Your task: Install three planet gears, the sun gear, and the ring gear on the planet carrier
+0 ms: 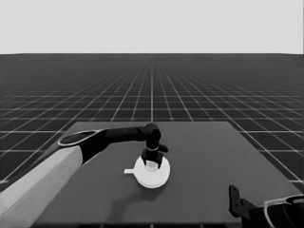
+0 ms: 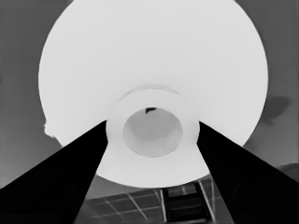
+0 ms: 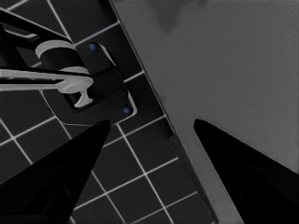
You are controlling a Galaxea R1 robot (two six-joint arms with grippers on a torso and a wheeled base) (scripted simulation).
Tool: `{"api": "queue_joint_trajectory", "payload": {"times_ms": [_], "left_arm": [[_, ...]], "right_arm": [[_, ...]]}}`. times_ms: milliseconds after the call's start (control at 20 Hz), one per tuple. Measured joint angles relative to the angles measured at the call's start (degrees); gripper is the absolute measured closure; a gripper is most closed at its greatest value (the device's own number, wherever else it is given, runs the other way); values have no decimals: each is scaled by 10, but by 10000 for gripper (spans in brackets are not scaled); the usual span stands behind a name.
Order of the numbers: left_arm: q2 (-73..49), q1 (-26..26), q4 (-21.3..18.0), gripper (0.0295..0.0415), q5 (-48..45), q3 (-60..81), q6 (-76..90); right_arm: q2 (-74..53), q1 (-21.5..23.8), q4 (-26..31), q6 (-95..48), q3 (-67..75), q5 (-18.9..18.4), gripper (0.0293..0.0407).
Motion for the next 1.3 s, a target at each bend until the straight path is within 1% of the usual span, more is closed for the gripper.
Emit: {"api": "queue_joint_trajectory", "payload": {"times_ms": [1200, 1250, 1300], "left_arm": [[0, 0, 0, 362, 0, 0, 120], [0, 0, 0, 337, 0, 0, 123], [0, 0, 0, 329, 0, 0, 125]], "right_arm": [[0, 0, 0, 0, 0, 0, 315], [0, 0, 0, 0, 0, 0, 315], [0, 0, 0, 0, 0, 0, 315]]}}
